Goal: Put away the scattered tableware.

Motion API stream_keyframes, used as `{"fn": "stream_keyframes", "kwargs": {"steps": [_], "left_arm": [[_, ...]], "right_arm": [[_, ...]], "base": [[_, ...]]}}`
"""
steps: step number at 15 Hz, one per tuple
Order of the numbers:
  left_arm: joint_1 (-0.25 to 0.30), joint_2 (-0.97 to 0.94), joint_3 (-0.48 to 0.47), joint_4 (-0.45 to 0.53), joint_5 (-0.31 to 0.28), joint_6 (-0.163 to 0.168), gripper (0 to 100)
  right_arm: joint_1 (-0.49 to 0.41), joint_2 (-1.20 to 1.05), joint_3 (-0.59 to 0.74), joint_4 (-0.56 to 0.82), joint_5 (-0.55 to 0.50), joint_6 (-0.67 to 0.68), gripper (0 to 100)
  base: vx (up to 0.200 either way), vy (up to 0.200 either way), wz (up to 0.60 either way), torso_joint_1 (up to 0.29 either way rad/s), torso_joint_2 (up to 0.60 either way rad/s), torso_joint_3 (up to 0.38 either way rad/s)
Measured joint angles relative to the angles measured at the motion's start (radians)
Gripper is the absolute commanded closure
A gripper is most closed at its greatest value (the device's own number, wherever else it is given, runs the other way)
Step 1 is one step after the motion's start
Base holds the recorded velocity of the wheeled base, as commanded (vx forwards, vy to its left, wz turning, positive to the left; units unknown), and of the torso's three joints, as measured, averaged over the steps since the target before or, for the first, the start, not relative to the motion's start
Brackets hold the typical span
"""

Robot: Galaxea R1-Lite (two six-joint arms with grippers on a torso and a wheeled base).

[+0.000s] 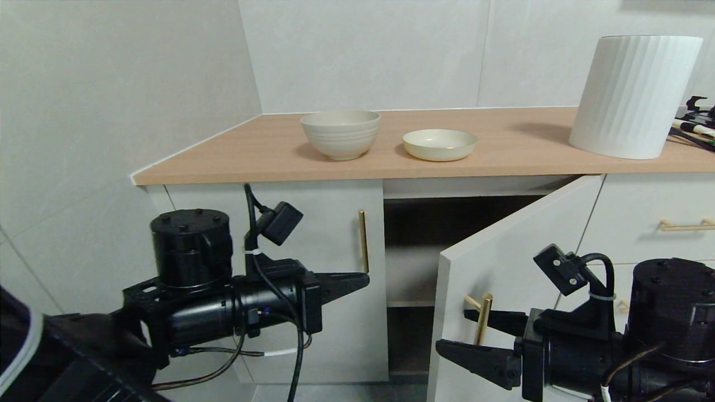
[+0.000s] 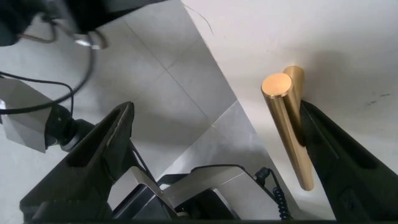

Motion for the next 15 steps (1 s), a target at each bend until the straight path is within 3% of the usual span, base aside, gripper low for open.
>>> {"fn": "stream_keyframes", "kwargs": {"steps": [2,6,11,13,15], "left_arm": [[-0.029,0.094,-0.038,-0.091,0.012,0.002,100],[-0.112,0.298,-0.102,-0.351,0.116,0.002,100],[-0.183,0.404,-0.202,-0.374,0.223,-0.036,100],[-0.193,0.416,-0.216,-0.367,0.225,-0.037,100],[-0.215,0.419,-0.247,-0.298,0.224,-0.036,100]], "right_arm": [[0.0,-0.001,0.002,-0.001,0.0,-0.004,0],[0.0,-0.001,0.003,-0.001,0.0,-0.009,0],[-0.003,-0.002,0.021,-0.004,-0.006,-0.061,0],[-0.012,-0.006,0.032,-0.005,-0.019,-0.079,0],[-0.043,-0.026,0.066,0.001,-0.051,-0.103,0]], "base": [[0.0,0.0,0.0,0.0,0.0,0.0],[0.0,0.0,0.0,0.0,0.0,0.0],[0.0,0.0,0.0,0.0,0.0,0.0],[0.0,0.0,0.0,0.0,0.0,0.0],[0.0,0.0,0.0,0.0,0.0,0.0]]}}
